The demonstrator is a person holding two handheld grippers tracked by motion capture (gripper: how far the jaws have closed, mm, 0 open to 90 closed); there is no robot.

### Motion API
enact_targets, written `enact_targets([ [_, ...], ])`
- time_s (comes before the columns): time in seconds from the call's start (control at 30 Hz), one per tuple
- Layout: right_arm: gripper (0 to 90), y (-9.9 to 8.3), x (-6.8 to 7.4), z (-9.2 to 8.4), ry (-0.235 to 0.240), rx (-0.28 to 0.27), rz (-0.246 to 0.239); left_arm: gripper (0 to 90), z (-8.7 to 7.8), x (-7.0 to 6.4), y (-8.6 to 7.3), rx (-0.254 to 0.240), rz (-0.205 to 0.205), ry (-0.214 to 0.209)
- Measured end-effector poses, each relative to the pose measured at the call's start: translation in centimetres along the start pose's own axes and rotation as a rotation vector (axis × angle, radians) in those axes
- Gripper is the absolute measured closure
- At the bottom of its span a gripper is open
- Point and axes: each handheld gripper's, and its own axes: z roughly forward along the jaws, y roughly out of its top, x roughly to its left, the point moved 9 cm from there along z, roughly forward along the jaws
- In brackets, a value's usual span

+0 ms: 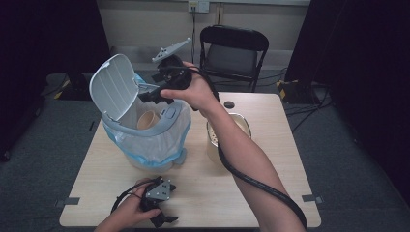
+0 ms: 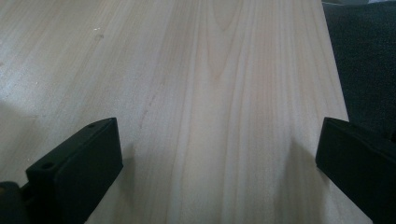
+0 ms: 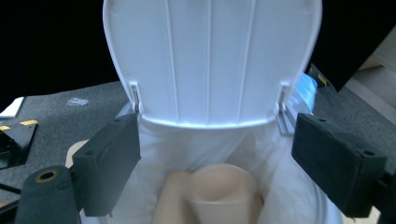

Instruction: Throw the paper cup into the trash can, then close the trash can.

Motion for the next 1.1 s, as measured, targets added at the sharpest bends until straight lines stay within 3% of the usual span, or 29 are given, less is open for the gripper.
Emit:
enact_targets([
  [0.43, 14.6, -3.5, -1.1, -4.1, -0.014, 0.015, 0.027, 0.0, 0.0, 0.0, 0.0, 0.000, 0.003, -0.001],
  [0.67, 14.6, -5.6, -1.5, -5.6, -0.016, 0.044, 0.033, 0.0, 0.0, 0.0, 0.0, 0.000, 0.002, 0.001],
  [1.1, 14.5, -8.7, -1.5, -8.3, -0.026, 0.046, 0.045, 0.0, 0.0, 0.1, 0.0, 0.001, 0.008, 0.005],
])
